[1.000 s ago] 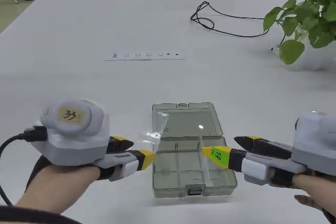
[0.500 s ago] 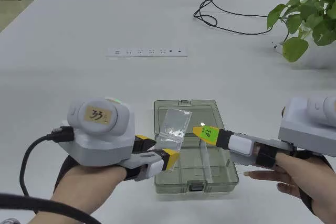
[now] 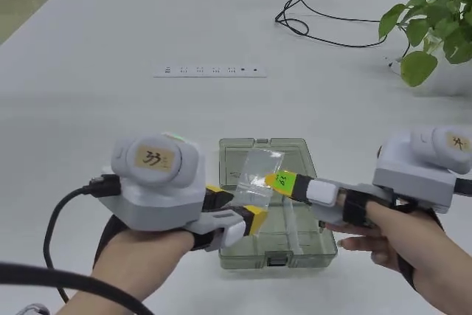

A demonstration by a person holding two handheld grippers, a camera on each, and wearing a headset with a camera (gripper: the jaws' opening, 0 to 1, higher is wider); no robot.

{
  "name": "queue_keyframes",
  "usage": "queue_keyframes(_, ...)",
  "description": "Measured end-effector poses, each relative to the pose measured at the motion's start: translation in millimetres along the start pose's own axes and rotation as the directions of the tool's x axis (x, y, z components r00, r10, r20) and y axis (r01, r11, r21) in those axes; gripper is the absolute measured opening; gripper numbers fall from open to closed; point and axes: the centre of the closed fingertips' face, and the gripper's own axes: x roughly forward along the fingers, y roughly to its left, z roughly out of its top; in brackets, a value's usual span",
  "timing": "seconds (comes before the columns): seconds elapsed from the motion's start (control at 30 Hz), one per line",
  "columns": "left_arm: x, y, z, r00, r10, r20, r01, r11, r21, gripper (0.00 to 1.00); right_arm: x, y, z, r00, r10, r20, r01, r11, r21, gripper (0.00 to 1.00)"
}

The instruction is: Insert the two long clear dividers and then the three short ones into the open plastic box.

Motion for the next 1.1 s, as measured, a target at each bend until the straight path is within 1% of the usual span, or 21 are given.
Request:
queue_keyframes(0.2,0.2,-4.0,2.1,0.9999,-0.008,0.009,0.008,1.0,-0.001,0.3,2.2,4.8,-3.2,0.9999,0.003,-0.011,-0.003,1.0,0.001,0.14)
queue_keyframes(0.23,0.2,-5.0,2.8,0.9999,-0.01,0.011,0.01,1.0,0.0,0.3,2.9,1.6,-1.4,0.9999,0.004,-0.013,-0.004,1.0,0.002,0.13)
queue_keyframes(0.4,0.6,-6.7,2.1,0.9998,-0.015,0.011,0.015,1.0,0.001,0.3,4.2,-0.6,2.6,1.0,0.004,-0.006,-0.004,1.0,0.002,0.08)
queue_keyframes(0.47,0.7,-8.0,1.3,0.9998,-0.017,0.009,0.017,1.0,0.002,0.3,4.4,-3.7,3.2,0.9999,0.005,-0.016,-0.005,1.0,-0.001,0.04)
queue_keyframes(0.6,1.1,-9.0,1.5,0.9998,-0.015,0.011,0.015,1.0,0.005,0.3,3.7,-3.8,2.8,0.9998,0.006,-0.017,-0.005,1.0,0.01,0.04)
queue_keyframes(0.67,1.4,-9.7,1.0,0.9998,-0.016,0.009,0.016,1.0,0.004,0.3,2.9,-0.2,0.9,0.9996,0.012,-0.024,-0.011,1.0,0.02,0.03)
queue_keyframes(0.77,2.1,-10.5,0.2,0.9999,-0.013,0.011,0.013,1.0,0.008,0.3,1.9,-0.8,0.4,0.9994,0.007,-0.034,-0.006,1.0,0.023,0.02)
queue_keyframes(1.03,2.6,-10.4,-0.2,0.9993,-0.014,0.035,0.014,1.0,0.007,0.31,1.8,-1.8,0.7,0.9988,-0.005,-0.048,0.006,1.0,0.018,0.02)
queue_keyframes(1.07,2.3,-10.3,0.3,0.9992,-0.014,0.037,0.014,1.0,0.012,0.33,1.9,-1.9,0.9,0.9988,-0.006,-0.049,0.007,1.0,0.016,0.02)
queue_keyframes(1.1,2.0,-10.0,0.8,0.9991,-0.013,0.041,0.012,1.0,0.016,0.36,1.7,-3.5,1.0,0.9986,-0.014,-0.051,0.014,1.0,0.009,0.02)
